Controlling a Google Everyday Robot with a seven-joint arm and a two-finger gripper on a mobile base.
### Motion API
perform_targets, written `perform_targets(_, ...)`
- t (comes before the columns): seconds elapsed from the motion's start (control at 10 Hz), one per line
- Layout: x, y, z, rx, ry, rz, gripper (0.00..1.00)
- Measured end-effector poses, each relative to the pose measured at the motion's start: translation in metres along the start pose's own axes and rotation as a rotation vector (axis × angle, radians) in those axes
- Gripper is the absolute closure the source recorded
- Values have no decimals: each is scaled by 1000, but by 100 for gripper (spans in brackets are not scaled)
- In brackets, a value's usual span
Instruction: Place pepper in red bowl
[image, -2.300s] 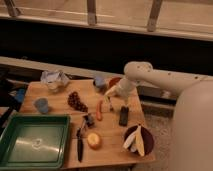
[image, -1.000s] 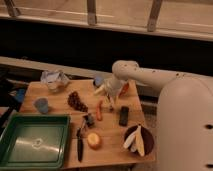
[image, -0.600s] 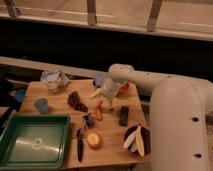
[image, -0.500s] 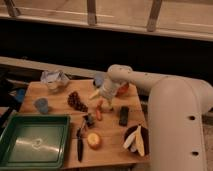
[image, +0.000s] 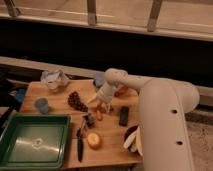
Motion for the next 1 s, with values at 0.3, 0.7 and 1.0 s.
perform_targets(0.3, -2, -7, -2, 10, 0, 12, 46)
perform_targets(0.7, -2, -5, -4, 12, -2, 5, 87)
perform_targets(1.0, -4, -11, 2, 31, -3, 26, 100)
